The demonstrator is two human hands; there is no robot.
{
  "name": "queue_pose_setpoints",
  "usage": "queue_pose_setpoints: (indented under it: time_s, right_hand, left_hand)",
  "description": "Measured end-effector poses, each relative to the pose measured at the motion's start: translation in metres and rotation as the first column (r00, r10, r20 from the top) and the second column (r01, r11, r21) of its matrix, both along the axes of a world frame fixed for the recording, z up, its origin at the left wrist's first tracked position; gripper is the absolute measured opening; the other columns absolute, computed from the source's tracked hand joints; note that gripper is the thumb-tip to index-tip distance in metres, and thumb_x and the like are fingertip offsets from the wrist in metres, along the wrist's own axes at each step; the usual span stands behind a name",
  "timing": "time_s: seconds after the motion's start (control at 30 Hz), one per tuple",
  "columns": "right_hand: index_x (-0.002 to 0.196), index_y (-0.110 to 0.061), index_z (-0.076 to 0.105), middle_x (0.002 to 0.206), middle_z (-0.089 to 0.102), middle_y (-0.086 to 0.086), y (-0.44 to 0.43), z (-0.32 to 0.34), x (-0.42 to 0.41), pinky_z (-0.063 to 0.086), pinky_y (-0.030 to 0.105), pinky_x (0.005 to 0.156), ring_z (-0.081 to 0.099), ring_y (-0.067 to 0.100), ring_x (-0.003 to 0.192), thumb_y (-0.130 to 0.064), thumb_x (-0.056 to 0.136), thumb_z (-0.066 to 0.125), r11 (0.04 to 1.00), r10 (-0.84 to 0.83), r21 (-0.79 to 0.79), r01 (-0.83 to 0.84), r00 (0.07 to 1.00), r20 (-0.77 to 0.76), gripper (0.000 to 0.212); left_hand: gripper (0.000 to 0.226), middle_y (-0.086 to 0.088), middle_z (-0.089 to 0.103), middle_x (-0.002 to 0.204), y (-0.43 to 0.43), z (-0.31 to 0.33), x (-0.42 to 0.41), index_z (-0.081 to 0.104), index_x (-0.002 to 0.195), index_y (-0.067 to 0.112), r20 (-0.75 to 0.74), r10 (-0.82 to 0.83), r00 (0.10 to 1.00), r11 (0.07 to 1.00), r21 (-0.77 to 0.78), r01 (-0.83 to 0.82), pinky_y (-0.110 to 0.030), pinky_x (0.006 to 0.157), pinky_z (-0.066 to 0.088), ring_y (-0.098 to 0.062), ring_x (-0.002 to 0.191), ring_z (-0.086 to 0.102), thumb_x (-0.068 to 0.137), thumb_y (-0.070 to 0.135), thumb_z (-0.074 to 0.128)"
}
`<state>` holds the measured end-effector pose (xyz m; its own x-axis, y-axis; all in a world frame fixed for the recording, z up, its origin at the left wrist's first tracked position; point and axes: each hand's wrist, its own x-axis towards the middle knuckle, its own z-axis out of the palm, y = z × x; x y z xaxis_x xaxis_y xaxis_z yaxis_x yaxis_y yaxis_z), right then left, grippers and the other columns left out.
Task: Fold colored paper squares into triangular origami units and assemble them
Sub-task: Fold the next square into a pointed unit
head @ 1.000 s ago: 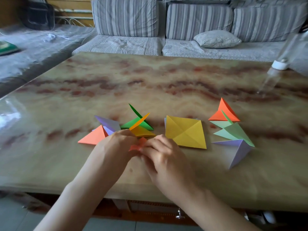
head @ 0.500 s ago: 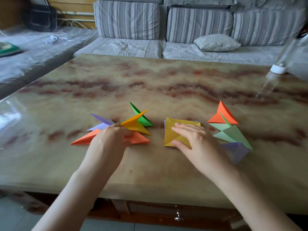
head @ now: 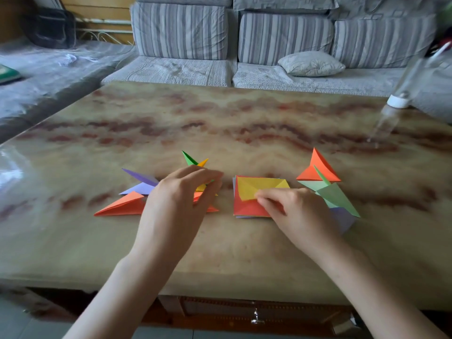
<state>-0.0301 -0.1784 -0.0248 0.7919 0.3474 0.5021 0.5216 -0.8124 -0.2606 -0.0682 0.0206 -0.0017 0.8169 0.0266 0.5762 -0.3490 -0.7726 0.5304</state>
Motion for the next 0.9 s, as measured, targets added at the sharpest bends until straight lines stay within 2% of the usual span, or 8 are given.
queue_pose_setpoints:
  time_s: [0.1,0.17,0.23,0.4,0.53,0.67,0.77,0.9]
  right_hand:
    - [0.082,-0.02,0.071,0.061,0.069,0.002,-0.003,0.008,0.001,0.049,0.032,0.045,0.064,0.027,0.052,-0.026,0.083,0.055,0.988,-0.085,0.142,0.064,0.986,0.147,0.018]
    - [0.085,-0.017,0.07,0.069,0.071,0.001,-0.006,0.011,0.002,0.054,0.038,0.054,0.068,0.025,0.061,-0.021,0.083,0.057,0.956,-0.11,0.286,0.07,0.986,0.127,0.015]
    - [0.088,-0.015,0.07,0.079,0.073,-0.001,-0.01,0.013,0.003,0.056,0.042,0.066,0.07,0.02,0.075,-0.016,0.084,0.06,0.901,-0.119,0.429,0.069,0.989,0.09,0.011]
    - [0.091,-0.01,0.072,0.098,0.071,-0.01,-0.011,0.024,-0.007,0.051,0.023,0.083,0.066,0.002,0.097,-0.004,0.085,0.066,0.794,-0.003,0.604,-0.065,0.994,0.111,0.01]
    - [0.084,-0.009,0.07,0.099,0.072,-0.005,-0.007,0.023,-0.011,0.043,0.032,0.102,0.062,0.006,0.11,-0.007,0.084,0.066,0.789,0.241,0.537,-0.3,0.954,0.179,0.005]
    - [0.083,-0.01,0.072,0.099,0.073,-0.005,-0.009,0.015,-0.008,0.039,0.038,0.107,0.061,0.008,0.112,-0.011,0.083,0.062,0.823,0.352,0.413,-0.389,0.921,0.167,0.01]
    - [0.089,-0.014,0.073,0.103,0.072,-0.006,-0.011,0.011,-0.007,0.035,0.036,0.109,0.059,0.004,0.113,-0.008,0.08,0.065,0.843,0.353,0.392,-0.369,0.929,0.116,0.014]
    - [0.091,-0.023,0.071,0.102,0.071,-0.006,-0.012,0.014,-0.009,0.033,0.035,0.109,0.06,0.001,0.108,-0.025,0.078,0.062,0.829,0.319,0.466,-0.309,0.946,0.061,0.016]
  left_hand:
    - [0.015,0.012,0.069,0.084,-0.012,-0.004,0.006,0.073,0.094,0.019,-0.031,-0.065,0.997,0.985,-0.162,0.06,-0.019,0.069,0.05,-0.003,0.074,0.064,0.089,0.025,0.06]
    - [0.012,0.016,0.068,0.08,-0.021,-0.006,0.009,0.072,0.091,0.022,-0.1,-0.102,0.99,0.957,-0.283,0.07,-0.011,0.065,0.048,0.001,0.071,0.064,0.091,0.021,0.059]
    - [0.015,0.01,0.071,0.078,-0.029,-0.006,0.011,0.069,0.089,0.023,-0.194,-0.171,0.966,0.89,-0.452,0.067,-0.015,0.064,0.052,0.0,0.066,0.066,0.094,0.022,0.054]
    - [0.034,-0.015,0.073,0.092,-0.043,0.002,0.013,0.059,0.108,0.012,-0.33,-0.526,0.783,0.498,-0.867,-0.031,-0.034,0.066,0.059,-0.027,0.077,0.073,0.093,0.039,0.044]
    - [0.043,-0.008,0.074,0.089,-0.045,0.006,0.015,0.061,0.099,0.018,-0.227,-0.606,0.763,0.28,-0.958,-0.063,-0.04,0.069,0.059,-0.03,0.086,0.071,0.073,0.051,0.053]
    - [0.04,-0.009,0.07,0.09,-0.037,0.007,0.019,0.064,0.113,0.021,-0.183,-0.473,0.862,0.349,-0.937,-0.008,-0.038,0.072,0.055,-0.023,0.079,0.066,0.075,0.032,0.064]
    - [0.027,-0.007,0.069,0.088,-0.033,0.005,0.019,0.067,0.106,0.022,-0.197,-0.43,0.881,0.396,-0.918,-0.012,-0.046,0.08,0.051,-0.025,0.081,0.062,0.081,0.011,0.066]
    - [0.016,-0.011,0.07,0.089,-0.034,0.002,0.016,0.067,0.1,0.008,-0.201,-0.444,0.873,0.477,-0.878,0.041,-0.039,0.078,0.052,-0.022,0.081,0.064,0.085,0.004,0.062]
